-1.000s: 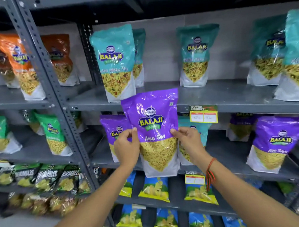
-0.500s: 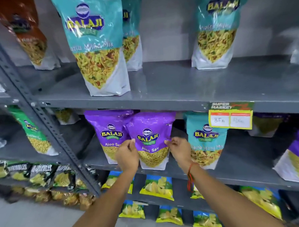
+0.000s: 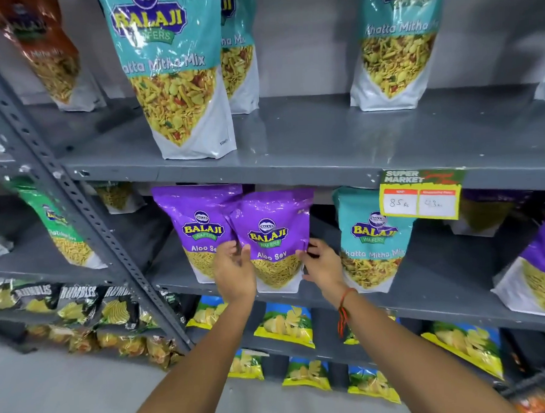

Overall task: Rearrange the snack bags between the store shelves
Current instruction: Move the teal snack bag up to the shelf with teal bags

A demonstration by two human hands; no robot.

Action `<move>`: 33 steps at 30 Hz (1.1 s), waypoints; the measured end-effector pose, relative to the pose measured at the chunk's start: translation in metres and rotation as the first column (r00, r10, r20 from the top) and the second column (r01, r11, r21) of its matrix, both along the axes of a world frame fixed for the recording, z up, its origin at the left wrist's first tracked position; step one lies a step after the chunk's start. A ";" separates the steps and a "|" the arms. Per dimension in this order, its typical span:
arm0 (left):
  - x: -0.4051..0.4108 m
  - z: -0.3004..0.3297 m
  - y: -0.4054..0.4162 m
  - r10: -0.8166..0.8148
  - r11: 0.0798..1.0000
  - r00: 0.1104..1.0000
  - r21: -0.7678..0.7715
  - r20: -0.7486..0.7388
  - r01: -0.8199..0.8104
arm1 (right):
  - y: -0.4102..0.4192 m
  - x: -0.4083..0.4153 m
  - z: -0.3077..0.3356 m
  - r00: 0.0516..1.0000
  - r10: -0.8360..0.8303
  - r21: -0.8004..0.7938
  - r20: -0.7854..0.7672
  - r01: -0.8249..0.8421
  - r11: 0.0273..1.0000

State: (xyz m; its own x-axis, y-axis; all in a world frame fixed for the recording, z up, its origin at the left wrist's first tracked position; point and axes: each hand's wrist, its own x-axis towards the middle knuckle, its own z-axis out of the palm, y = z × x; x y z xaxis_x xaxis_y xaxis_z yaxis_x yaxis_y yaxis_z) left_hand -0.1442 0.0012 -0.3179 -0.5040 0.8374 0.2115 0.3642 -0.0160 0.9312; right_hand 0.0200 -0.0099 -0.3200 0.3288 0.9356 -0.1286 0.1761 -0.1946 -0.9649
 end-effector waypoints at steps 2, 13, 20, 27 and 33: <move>0.010 0.005 -0.011 -0.043 0.998 0.998 0.040 -0.052 0.045 | -0.020 0.003 0.002 0.999 -0.019 0.014 -0.028 0.019 1.000; 0.130 0.013 -0.026 -0.456 0.889 0.872 -0.056 -0.177 0.454 | -0.070 0.120 0.006 0.847 -0.529 0.199 -0.045 0.527 0.826; 0.166 -0.020 0.014 -0.514 0.858 0.823 -0.163 -0.244 0.487 | -0.025 0.183 -0.010 0.979 -0.181 0.057 -0.098 0.187 0.981; 0.166 -0.008 -0.001 -0.481 0.876 0.817 -0.133 -0.317 0.463 | -0.032 0.190 -0.019 0.984 -0.165 0.180 0.070 0.150 0.972; 0.135 -0.002 -0.071 -0.483 0.872 0.824 -0.076 -0.295 0.484 | -0.089 0.168 -0.013 0.947 -0.156 0.236 0.280 0.089 0.968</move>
State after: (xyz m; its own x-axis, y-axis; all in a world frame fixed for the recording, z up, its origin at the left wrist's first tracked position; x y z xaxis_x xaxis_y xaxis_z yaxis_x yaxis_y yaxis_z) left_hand -0.0097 -0.0694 -0.3199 0.0520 0.9568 0.2862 0.5666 -0.2643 0.7805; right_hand 0.1878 -0.0986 -0.3326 0.4347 0.8796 0.1934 0.4461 -0.0238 -0.8947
